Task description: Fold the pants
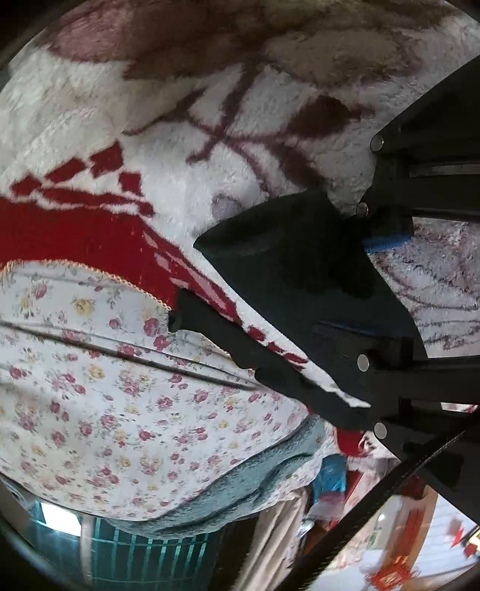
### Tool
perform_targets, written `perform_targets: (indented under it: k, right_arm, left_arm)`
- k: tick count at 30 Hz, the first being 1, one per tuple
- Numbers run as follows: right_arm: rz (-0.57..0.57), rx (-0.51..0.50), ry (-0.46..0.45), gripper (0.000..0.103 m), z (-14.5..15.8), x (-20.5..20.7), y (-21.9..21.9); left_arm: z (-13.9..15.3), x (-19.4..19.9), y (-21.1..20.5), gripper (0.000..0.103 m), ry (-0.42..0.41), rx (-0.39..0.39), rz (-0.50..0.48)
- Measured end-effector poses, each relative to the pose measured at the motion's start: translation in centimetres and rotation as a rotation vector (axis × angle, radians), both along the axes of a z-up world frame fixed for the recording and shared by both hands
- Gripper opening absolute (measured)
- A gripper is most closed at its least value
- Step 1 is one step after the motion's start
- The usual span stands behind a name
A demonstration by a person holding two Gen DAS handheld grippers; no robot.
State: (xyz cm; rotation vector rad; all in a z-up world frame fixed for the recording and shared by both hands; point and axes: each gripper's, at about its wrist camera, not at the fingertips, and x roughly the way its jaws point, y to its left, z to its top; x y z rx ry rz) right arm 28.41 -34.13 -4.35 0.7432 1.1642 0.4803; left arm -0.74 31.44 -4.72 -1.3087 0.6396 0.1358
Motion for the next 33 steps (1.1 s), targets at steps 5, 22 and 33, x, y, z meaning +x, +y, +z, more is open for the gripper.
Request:
perform_targets:
  k: [5, 22, 33]
  right_arm:
    - [0.047, -0.114, -0.059, 0.007, 1.0, -0.3, 0.6]
    - [0.076, -0.163, -0.062, 0.007, 1.0, -1.3, 0.9]
    - [0.1, -0.191, -0.087, 0.005, 2.5, -1.9, 0.7]
  left_arm:
    - [0.1, -0.4, -0.6, 0.021, 0.153, 0.132, 0.03]
    - [-1.8, -2.0, 2.8, 0.063, 0.072, 0.049, 0.065]
    - [0.3, -3.9, 1.0, 0.009, 0.101, 0.197, 0.134]
